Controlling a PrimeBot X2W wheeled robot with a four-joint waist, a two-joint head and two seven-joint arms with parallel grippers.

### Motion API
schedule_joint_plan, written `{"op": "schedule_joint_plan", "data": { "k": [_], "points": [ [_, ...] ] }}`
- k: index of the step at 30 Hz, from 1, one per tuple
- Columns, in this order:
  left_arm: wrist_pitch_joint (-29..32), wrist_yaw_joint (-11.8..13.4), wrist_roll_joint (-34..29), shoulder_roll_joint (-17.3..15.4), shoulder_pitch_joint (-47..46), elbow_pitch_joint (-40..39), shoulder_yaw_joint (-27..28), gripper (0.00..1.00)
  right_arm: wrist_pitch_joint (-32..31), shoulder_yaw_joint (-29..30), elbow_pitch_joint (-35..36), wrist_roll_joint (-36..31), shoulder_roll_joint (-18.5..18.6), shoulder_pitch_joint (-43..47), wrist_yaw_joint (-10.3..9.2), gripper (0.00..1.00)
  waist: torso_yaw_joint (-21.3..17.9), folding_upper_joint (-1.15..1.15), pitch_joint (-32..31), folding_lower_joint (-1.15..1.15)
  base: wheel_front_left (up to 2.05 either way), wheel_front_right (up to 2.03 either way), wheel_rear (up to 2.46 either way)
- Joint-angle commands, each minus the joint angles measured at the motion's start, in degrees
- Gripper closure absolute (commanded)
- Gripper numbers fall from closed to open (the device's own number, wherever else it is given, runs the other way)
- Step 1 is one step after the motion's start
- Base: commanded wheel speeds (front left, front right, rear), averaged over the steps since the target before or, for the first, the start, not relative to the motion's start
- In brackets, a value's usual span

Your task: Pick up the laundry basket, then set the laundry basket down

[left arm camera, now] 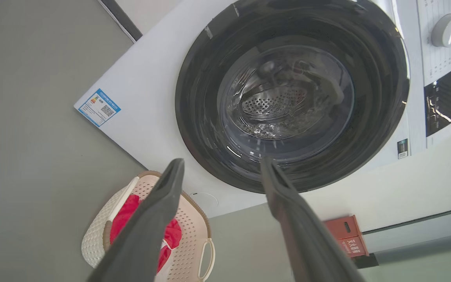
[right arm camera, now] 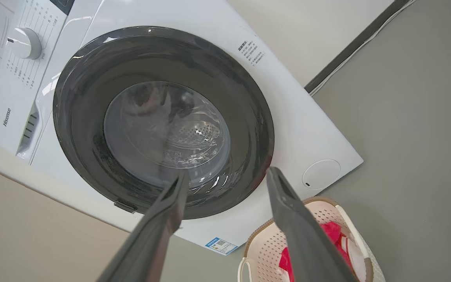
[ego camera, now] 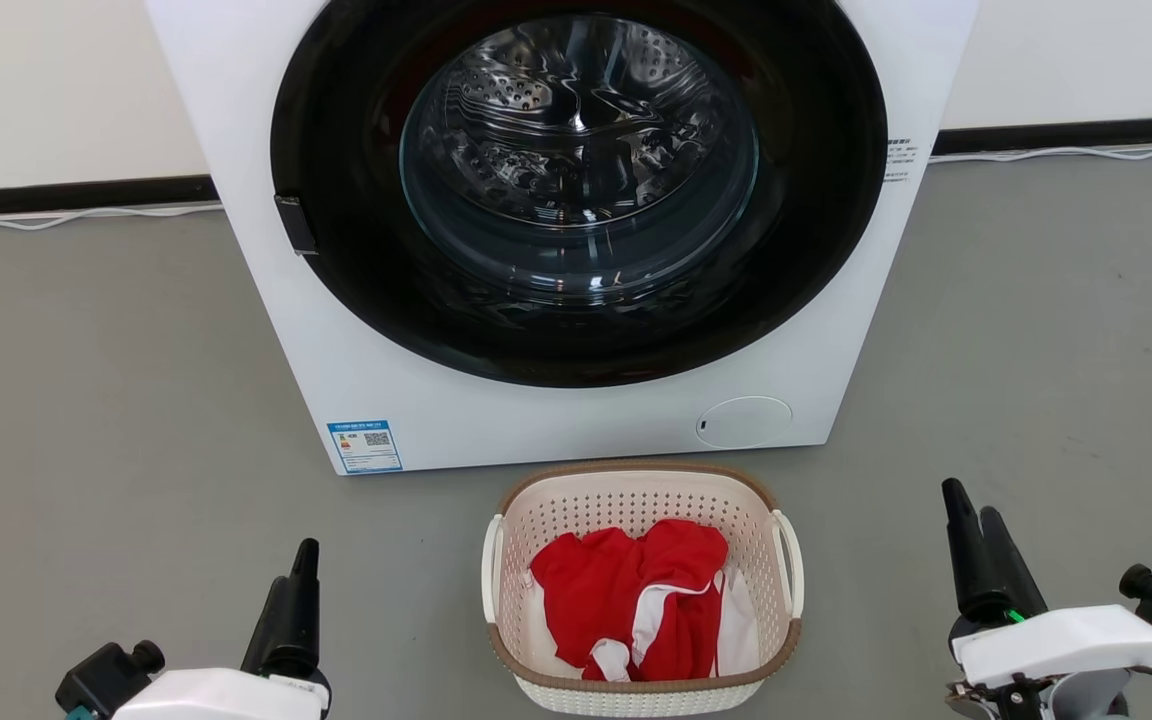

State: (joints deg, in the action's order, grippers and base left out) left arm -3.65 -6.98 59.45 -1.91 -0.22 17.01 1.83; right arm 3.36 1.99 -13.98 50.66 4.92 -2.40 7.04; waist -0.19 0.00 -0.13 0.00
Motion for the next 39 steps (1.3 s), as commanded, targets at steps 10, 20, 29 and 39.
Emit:
{"op": "schedule_joint_plan", "data": {
  "k": [10,20,29,39],
  "points": [
    [-2.33,0.17,-10.55,-0.60,-0.78,-1.98,1.17,0.00,2.61,-0.86,0.69,-10.67,1.02,-1.78,0.26,0.00,-0.16,0.00,-0.21,0.00,0.00,0.00,0.00],
    [-3.84,0.40,-18.57,-0.66,-0.31,-2.07,1.53,0.00,4.13,-1.03,-0.42,-18.20,1.19,-1.82,0.29,0.00,-0.55,0.00,-0.33,0.00,0.00,0.00,0.00],
    [-5.52,0.76,-27.36,-0.73,0.07,-2.40,1.95,0.00,5.81,-1.00,-1.51,-26.08,1.42,-1.77,0.33,0.00,-0.78,0.00,-0.40,0.00,0.00,0.00,0.00],
    [-7.20,0.89,-34.84,-0.80,0.63,-2.57,2.49,0.00,7.49,-0.99,-2.64,-32.79,1.53,-1.61,0.36,0.00,-0.91,0.00,-0.48,0.00,0.00,0.00,0.00]
  ]
}}
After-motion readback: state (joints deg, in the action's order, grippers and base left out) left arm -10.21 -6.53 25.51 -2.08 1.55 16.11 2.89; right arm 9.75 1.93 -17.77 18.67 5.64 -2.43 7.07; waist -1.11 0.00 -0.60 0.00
